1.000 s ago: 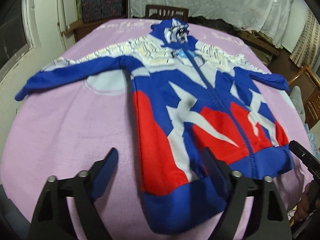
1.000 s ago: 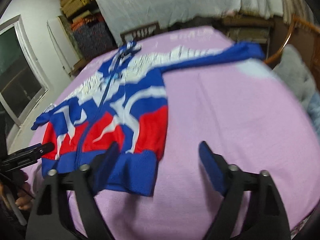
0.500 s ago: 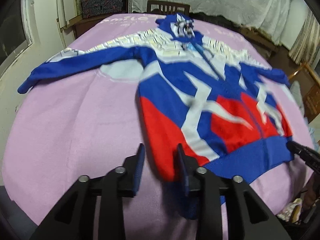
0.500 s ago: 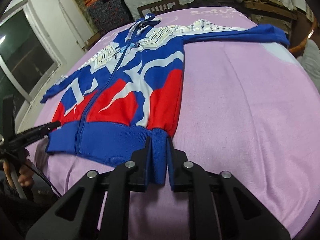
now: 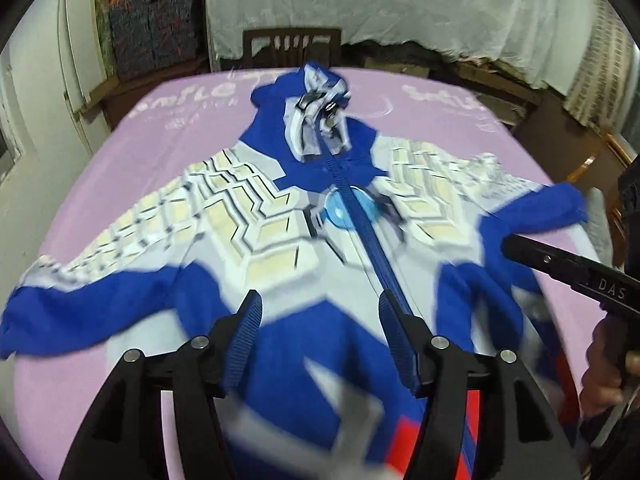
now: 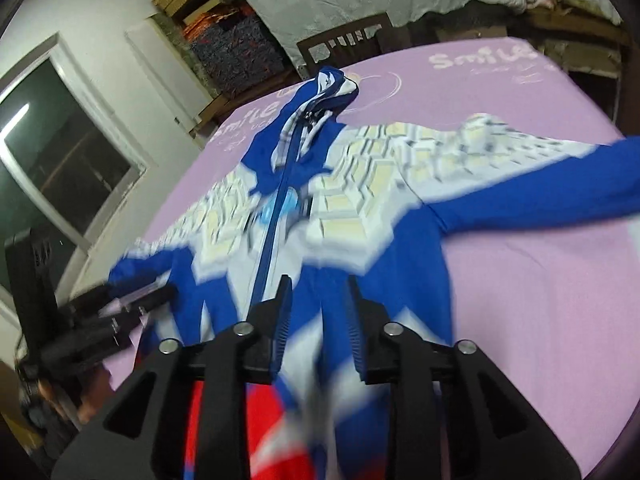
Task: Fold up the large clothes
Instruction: 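Move both tools down to the hoodie's sleeve and hem, then grasp the blue sleeve cuff with the right tool and lift it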
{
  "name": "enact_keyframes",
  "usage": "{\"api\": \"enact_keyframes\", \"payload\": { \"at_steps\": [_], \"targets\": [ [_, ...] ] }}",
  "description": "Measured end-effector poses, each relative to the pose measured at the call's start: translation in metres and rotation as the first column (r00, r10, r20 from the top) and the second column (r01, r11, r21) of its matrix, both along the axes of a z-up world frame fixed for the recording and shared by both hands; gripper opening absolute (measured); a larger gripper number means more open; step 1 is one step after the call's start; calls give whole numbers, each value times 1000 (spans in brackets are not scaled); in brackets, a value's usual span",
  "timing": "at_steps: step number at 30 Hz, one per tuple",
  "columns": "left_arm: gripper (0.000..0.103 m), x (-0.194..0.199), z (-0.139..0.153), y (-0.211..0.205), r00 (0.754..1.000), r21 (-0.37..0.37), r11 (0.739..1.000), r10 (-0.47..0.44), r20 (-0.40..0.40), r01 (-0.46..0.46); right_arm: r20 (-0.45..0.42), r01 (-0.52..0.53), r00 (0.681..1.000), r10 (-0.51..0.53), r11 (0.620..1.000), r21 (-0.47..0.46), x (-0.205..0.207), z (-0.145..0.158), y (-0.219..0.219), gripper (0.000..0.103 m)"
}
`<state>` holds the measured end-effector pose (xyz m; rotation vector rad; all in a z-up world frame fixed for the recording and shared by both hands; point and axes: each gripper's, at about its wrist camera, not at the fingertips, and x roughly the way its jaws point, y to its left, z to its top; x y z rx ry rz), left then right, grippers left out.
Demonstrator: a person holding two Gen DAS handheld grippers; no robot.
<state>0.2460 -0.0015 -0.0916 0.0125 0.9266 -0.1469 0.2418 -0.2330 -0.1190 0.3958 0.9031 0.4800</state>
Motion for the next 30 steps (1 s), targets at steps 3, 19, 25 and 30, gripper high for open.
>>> {"api": "enact_keyframes", "payload": {
  "at_steps": [3,19,25,30],
  "targets": [
    [61,38,-15,5,998,31,998,60,-23,-59,-37,26,999,-24,998,55,47,-20,7,31],
    [67,78,-26,60,977,-41,978,201,-71,-204,-120,678,733,-669,734,50,38,-63,-217,26],
    [88,73,-10,53,965,12,966,258,35,-259,-94,853,518,-850,505,130,-6,-54,-278,56],
    [90,82,-38,45,970,95,966,243,-11,-241,-157,842,539,-827,522,139,14,-75,-289,56]
  ]
}}
